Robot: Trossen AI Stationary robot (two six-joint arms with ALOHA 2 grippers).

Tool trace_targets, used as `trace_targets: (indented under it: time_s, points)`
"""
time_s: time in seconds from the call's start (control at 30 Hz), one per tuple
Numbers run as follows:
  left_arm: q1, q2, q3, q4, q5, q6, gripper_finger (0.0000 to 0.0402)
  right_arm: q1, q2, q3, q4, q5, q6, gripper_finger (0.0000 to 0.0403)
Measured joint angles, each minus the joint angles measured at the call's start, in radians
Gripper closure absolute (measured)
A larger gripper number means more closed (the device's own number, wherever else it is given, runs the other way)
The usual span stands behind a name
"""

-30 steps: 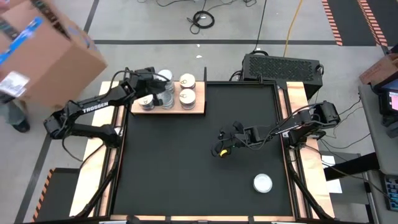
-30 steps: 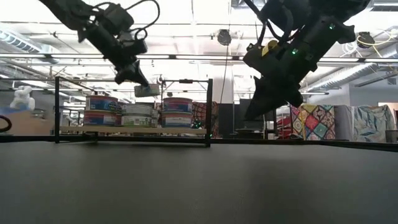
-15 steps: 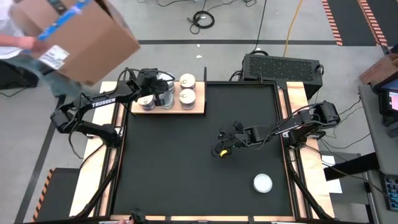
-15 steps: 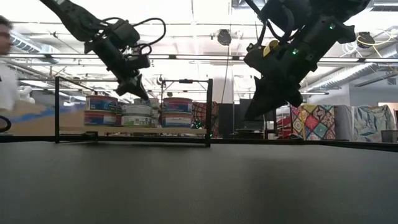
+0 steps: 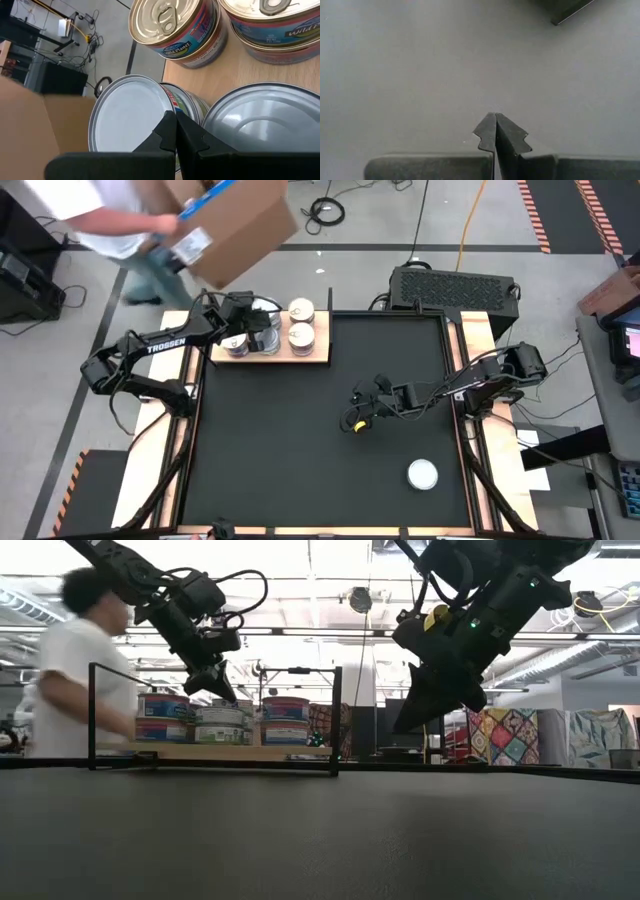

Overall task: Stack canned seafood by type on shelf
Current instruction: Stack the green tuna can on top of the green tuna can on the shelf

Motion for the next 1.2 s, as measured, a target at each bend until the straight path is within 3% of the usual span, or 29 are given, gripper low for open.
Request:
trace_targets:
  time_s: [0.17, 0.7, 0.8, 0.9, 0.97, 1.07, 1.2]
  points:
    - [-0.021, 0.0, 0.0, 0.0, -0.019, 0.001, 0.0396, 0.0, 0.0, 0.0, 0.0, 0.0, 0.0, 0.0403]
    - [-0.065, -0.102, 0.0, 0.007, -0.121, 0.001, 0.0319, -0.001, 0.0, 0.0, -0.001, 0.0, 0.002, 0.0403]
    - [-0.075, -0.153, 0.0, 0.012, -0.117, -0.01, 0.0315, -0.006, 0.0, 0.0, -0.002, -0.004, 0.003, 0.0403]
    - [-0.08, -0.199, 0.0, 0.024, -0.023, -0.057, 0.0315, -0.025, 0.0, 0.0, -0.007, -0.023, -0.006, 0.0403]
    - [-0.08, -0.217, 0.0, 0.042, 0.055, -0.097, 0.0315, -0.056, 0.0, 0.0, -0.009, -0.081, -0.026, 0.0403]
    - [-0.08, -0.23, 0.0, 0.075, 0.078, -0.122, 0.0317, -0.13, 0.0, 0.0, -0.009, -0.21, -0.06, 0.0403]
    - [-0.072, -0.243, 0.0, 0.086, 0.105, -0.144, 0.0318, -0.251, 0.0, 0.0, -0.008, -0.462, -0.122, 0.0403]
